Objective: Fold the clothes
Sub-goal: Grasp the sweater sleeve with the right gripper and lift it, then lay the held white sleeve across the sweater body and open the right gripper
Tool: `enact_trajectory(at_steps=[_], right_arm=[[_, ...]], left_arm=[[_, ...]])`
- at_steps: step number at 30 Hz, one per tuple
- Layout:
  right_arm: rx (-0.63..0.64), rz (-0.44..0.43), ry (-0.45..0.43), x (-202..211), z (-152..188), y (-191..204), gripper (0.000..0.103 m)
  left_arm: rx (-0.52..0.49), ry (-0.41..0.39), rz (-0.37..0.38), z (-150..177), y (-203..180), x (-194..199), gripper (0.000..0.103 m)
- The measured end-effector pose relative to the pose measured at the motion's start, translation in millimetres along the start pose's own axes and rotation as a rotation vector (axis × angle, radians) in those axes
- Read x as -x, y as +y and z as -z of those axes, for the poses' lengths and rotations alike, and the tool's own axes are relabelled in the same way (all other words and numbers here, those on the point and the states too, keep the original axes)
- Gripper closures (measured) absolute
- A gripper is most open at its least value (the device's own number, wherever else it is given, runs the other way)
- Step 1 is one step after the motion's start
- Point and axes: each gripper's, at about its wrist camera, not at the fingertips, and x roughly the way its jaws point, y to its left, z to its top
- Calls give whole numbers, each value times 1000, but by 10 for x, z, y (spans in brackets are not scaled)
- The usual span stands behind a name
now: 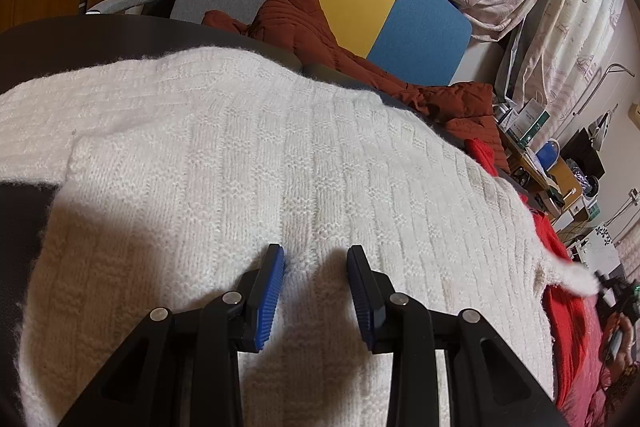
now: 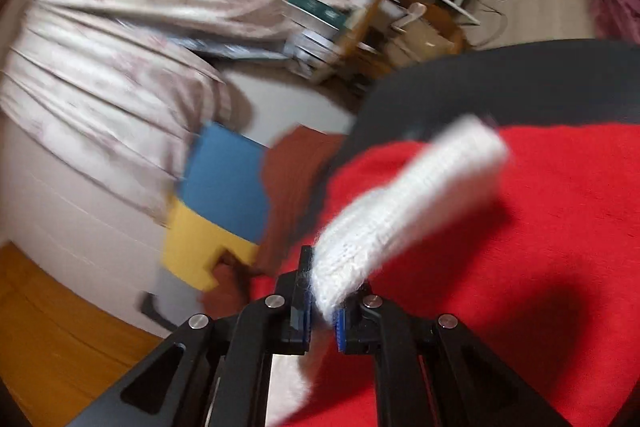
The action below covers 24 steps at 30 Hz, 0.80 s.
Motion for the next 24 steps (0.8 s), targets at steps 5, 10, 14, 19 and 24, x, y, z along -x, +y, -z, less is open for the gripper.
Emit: enact_trajectory(at_steps=[5,10,14,19,24], right_arm=[[-62,73,24,0,-31,-251,59],[-144,109,17,84,-93,-494,85],[-94,146,13,157,-174,-321,93],[-4,170,20,169,-150,23,93],[165,199,52,41,38,599,93]], left_arm=[[2,2,2,-12,10,-3,70],[-6,7,-25,12,-42,12,69],[-1,-5,-51,99,-91,84,68],[-17,23,-87,60,-181,116,67],[-66,35,-54,-126,-253,86,67]])
